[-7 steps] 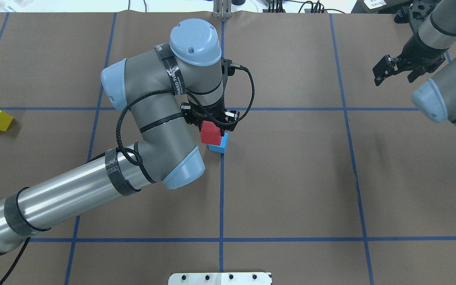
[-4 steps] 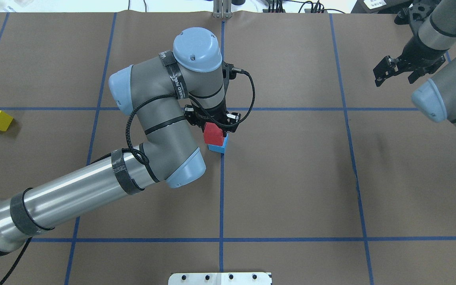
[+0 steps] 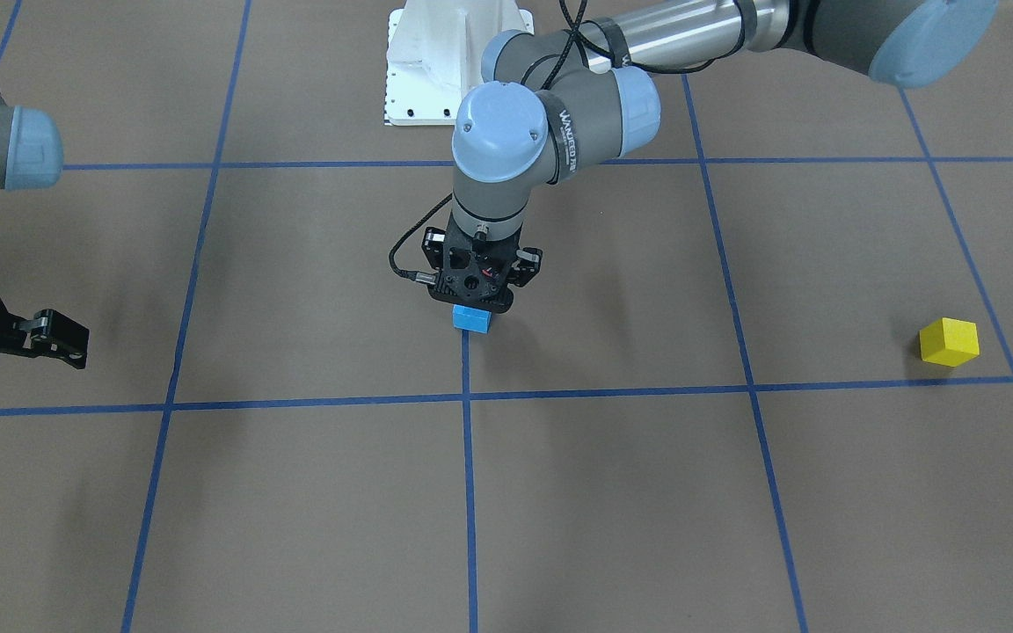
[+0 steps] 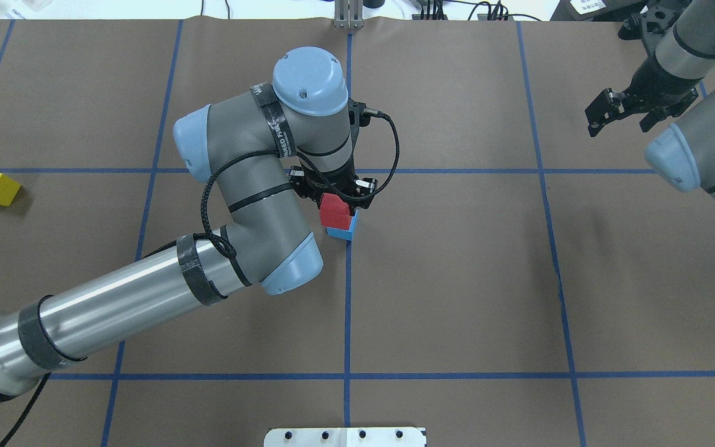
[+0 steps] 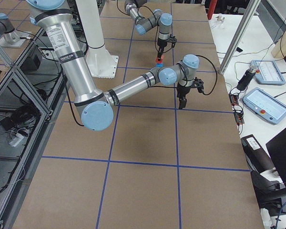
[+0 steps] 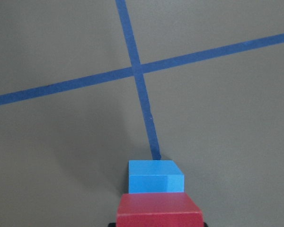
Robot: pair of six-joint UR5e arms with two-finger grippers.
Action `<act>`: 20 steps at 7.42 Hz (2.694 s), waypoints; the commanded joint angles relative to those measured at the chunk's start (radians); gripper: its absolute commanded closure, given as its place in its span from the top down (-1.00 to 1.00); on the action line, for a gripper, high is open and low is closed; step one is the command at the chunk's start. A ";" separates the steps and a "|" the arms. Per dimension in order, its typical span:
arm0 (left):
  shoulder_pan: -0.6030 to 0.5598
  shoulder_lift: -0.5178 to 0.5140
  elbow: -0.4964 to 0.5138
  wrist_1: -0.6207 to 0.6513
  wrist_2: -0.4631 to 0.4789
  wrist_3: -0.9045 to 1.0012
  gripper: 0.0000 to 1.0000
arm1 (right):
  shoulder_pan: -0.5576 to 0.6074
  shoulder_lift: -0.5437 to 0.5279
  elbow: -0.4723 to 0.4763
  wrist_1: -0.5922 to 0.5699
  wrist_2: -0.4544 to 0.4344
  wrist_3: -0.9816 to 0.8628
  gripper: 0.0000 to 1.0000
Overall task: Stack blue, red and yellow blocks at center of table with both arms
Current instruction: 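Lower the red cube onto the blue cube and open the left gripper, then raise the left gripper and move it toward the yellow cube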
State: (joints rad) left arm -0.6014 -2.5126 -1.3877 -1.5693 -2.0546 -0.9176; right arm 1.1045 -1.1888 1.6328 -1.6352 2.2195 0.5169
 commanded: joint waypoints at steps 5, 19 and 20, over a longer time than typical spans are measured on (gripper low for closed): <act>0.000 -0.005 0.029 -0.049 -0.001 -0.051 1.00 | 0.000 0.002 -0.005 0.000 0.000 0.000 0.99; -0.647 0.733 0.074 -0.390 -0.127 0.916 1.00 | 0.009 0.017 -0.004 0.002 0.008 -0.015 0.99; -0.646 0.735 0.093 -0.399 -0.146 0.909 1.00 | 0.009 0.018 -0.004 0.002 0.008 -0.015 0.99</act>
State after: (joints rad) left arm -1.2463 -1.7879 -1.3564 -1.9013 -2.1858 -0.0068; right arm 1.1141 -1.1719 1.6290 -1.6337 2.2273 0.5015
